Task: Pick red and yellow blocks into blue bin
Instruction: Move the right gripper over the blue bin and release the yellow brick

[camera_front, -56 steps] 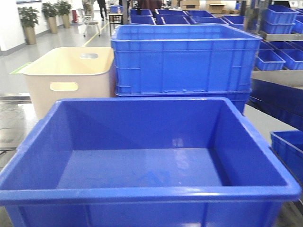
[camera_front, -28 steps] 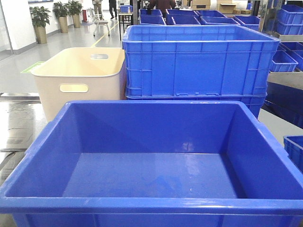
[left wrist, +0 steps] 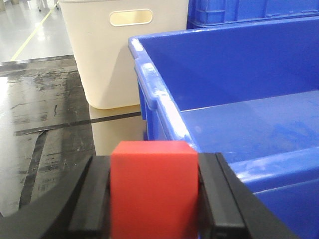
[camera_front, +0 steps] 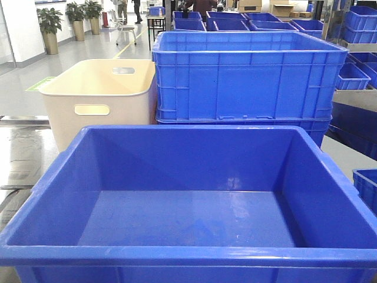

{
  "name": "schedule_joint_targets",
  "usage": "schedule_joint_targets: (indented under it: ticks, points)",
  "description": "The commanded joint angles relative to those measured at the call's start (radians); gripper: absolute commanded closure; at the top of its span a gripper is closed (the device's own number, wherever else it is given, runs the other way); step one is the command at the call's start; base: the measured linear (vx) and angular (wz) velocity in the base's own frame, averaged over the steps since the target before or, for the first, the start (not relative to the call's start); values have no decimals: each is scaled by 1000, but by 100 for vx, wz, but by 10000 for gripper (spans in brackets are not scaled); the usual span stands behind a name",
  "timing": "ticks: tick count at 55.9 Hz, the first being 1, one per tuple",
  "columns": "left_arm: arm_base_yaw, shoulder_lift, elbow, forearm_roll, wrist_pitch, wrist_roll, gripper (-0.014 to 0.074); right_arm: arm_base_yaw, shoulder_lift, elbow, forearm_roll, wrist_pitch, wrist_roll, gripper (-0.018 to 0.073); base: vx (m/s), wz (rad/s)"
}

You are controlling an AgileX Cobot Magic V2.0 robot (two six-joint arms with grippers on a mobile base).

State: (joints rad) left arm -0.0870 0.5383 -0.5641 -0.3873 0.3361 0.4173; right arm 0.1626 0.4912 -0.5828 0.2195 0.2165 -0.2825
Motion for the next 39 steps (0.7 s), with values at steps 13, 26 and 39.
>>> schedule_joint_targets:
  ticks: [13,26,39]
  points:
    - [0,5,-30,-19,-90,-7,594,-1,7,-30,27,-148,1,569,0,0]
    - [0,5,-32,-36,-80,-8,594,-1,24,-37,106,-133,-3,569,0,0]
    - [0,11,-124,-44,-43,-2,594,-1,222,-206,80,5,-66,569,0,0]
